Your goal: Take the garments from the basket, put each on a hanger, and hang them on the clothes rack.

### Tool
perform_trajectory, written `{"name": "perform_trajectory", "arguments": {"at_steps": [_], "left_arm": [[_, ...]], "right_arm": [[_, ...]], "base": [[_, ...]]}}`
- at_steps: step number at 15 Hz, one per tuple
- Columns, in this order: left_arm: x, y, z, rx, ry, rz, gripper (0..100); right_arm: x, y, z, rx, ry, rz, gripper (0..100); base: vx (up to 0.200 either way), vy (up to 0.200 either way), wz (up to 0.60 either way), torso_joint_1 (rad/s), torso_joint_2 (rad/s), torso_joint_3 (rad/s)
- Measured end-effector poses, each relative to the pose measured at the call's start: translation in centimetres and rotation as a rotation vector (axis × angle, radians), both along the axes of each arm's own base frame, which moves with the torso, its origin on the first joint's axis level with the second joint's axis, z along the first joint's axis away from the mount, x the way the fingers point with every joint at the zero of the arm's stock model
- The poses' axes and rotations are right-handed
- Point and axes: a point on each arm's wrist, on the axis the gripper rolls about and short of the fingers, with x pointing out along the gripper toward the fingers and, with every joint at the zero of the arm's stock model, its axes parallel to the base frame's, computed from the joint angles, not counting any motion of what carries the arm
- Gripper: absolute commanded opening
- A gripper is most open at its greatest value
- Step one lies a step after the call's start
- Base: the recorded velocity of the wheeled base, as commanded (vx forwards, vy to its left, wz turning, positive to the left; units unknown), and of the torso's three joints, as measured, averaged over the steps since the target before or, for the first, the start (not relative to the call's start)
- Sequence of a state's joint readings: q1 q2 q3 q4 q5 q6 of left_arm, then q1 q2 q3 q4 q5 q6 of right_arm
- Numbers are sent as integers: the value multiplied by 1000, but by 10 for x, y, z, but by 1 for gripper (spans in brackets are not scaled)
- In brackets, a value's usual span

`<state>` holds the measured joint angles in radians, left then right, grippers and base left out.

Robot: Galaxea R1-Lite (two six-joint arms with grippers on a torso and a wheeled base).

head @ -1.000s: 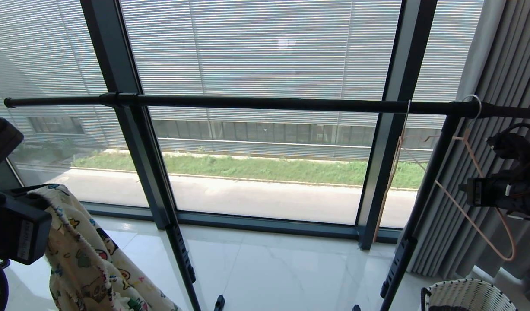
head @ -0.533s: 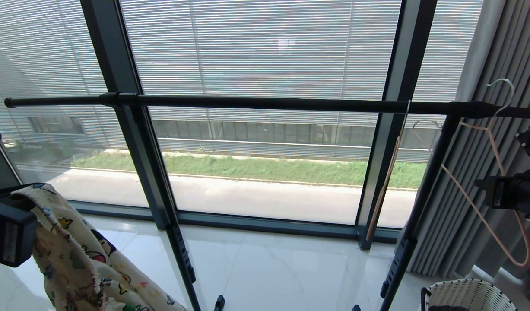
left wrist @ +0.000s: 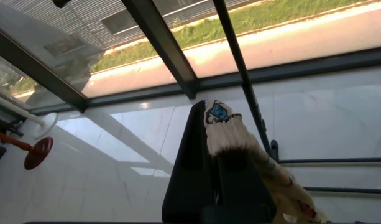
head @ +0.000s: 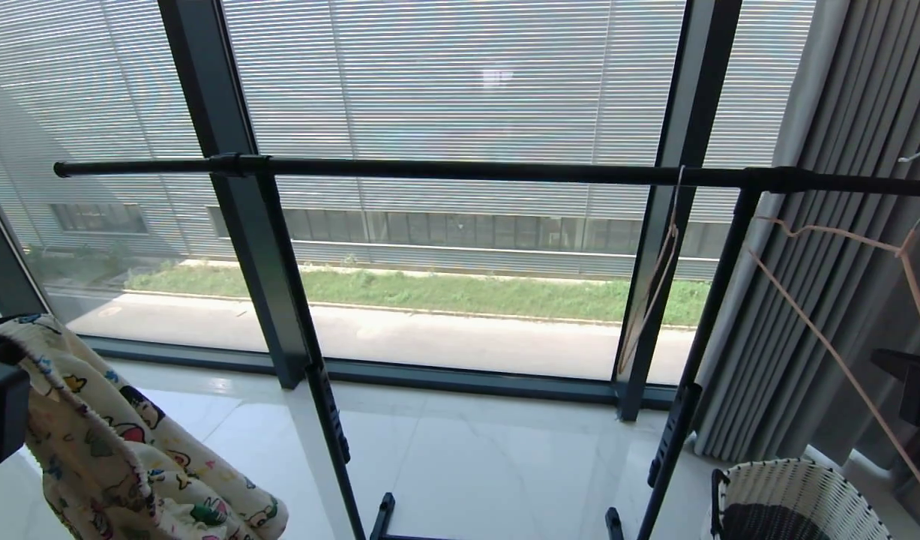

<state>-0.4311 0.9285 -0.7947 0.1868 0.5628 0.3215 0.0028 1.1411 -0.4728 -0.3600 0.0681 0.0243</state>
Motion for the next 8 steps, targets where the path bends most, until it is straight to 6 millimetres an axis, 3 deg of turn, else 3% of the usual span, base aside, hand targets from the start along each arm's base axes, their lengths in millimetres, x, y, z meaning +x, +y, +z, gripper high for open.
{"name": "perform_trajectory", "arguments": {"at_steps": [8], "left_arm": [[-2,0,-1,0,0,-7,0]], "right_arm": [[-47,4,-1,-16,7,84,0]], "base": [[-200,0,0,3,2,3]]}}
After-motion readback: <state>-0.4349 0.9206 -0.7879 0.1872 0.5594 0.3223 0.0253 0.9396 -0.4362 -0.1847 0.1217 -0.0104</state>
